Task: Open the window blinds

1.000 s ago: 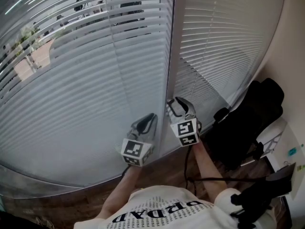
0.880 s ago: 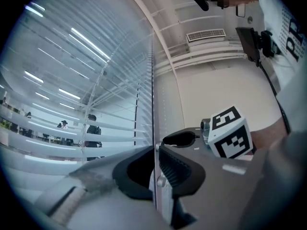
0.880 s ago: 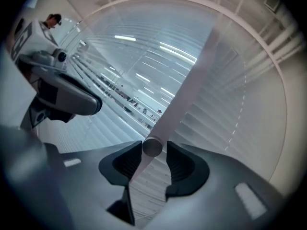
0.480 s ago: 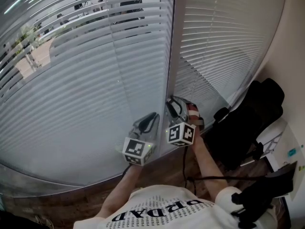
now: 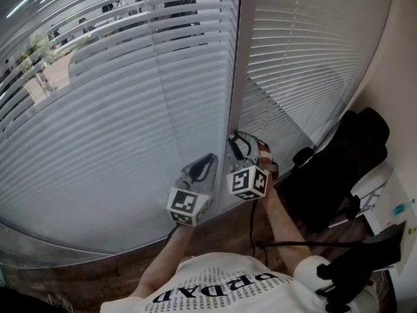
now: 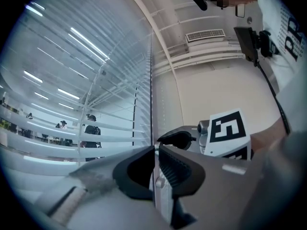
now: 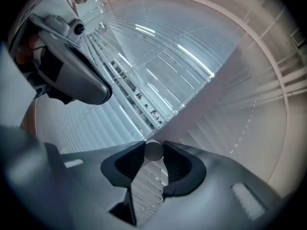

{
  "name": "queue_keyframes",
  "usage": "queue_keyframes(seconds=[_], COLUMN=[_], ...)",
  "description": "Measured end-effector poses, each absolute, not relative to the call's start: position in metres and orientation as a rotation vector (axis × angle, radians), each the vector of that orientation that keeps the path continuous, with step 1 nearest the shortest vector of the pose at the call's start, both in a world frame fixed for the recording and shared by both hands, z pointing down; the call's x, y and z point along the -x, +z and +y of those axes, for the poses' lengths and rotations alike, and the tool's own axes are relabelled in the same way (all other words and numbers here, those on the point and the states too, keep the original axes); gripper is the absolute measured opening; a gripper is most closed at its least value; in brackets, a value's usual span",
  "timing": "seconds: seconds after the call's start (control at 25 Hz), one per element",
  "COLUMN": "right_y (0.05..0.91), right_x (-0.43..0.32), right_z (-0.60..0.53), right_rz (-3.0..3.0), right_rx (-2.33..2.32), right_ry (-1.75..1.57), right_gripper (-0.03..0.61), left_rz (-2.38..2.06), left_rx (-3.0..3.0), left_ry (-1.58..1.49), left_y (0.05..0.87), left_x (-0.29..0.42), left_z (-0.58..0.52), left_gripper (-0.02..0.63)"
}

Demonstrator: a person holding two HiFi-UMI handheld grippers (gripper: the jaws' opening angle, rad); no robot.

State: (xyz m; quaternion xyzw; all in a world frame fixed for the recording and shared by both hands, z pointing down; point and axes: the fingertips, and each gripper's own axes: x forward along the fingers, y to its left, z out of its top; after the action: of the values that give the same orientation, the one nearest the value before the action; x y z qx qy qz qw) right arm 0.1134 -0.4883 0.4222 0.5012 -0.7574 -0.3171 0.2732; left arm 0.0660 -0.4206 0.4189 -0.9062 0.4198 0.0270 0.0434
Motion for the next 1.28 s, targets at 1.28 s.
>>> queue_keyframes(seconds=[1.28], right_y=[0.422], right_x=[-0.128], right_z=[-0.498], right_rz=[-2.66], right_rx=[-1.638], right_ry=[0.054], right_gripper=[0.133], left_rz=[1.281], left_rx=[2.776], left_ry=[0.083], left_y=[0.423], left_x=[-0.062], left_z=[-0.427], left_gripper=[0.018])
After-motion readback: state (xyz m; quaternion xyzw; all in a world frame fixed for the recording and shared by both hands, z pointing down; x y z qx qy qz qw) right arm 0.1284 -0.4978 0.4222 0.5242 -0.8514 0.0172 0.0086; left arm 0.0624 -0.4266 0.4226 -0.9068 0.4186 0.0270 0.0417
